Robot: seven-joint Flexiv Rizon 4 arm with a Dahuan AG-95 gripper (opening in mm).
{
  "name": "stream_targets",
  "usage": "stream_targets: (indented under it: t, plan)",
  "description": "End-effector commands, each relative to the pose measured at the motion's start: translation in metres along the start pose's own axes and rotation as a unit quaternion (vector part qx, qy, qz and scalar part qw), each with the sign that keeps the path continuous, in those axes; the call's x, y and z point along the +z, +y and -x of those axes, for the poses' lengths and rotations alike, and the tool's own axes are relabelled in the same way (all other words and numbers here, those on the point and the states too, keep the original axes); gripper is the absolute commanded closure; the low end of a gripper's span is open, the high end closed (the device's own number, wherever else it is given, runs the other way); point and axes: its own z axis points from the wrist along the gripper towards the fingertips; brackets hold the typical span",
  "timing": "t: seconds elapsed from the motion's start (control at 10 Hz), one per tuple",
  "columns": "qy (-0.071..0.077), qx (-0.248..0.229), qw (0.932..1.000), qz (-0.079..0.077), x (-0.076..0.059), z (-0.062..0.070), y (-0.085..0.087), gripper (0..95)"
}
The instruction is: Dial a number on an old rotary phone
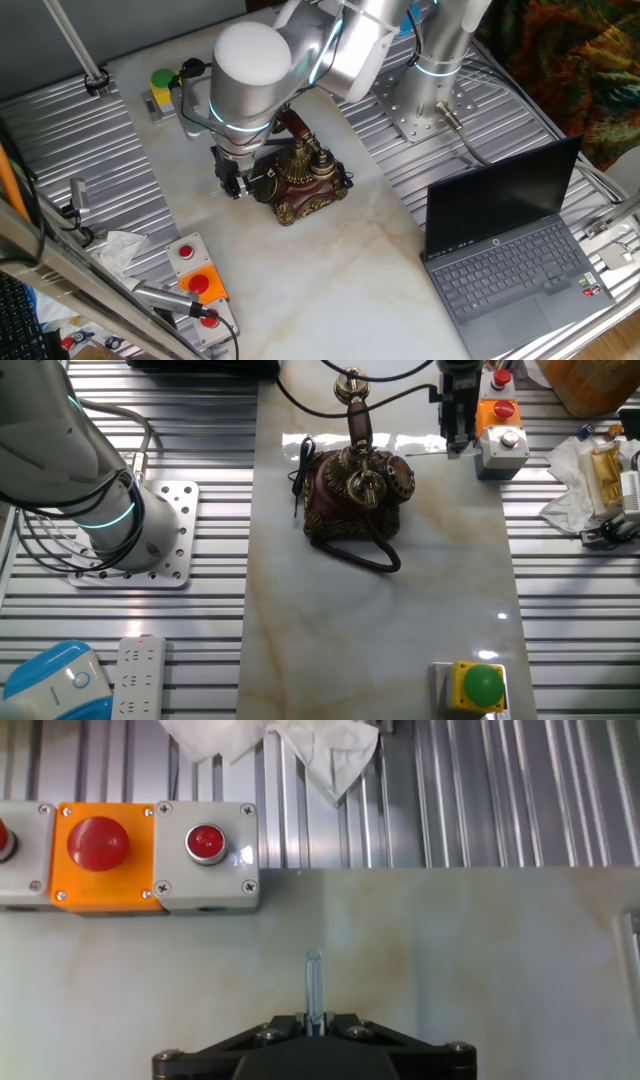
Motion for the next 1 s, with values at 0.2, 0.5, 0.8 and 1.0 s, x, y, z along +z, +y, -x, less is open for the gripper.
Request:
stream_targets:
  t: [0.2, 0.5, 0.8, 1.0]
  plan:
    - [-0.002, 0.008, 0.9997, 0.021, -0.001, 0.0, 0.001, 95.0]
    - [-0.001, 0.013, 0.9995, 0.029, -0.001, 0.0, 0.001, 95.0]
    - [-0.003, 0.02, 0.9993, 0.032, 0.0, 0.0, 0.001, 95.0]
    - [-0.013, 0.026, 0.9988, 0.038, 0.009, 0.0, 0.002, 95.0]
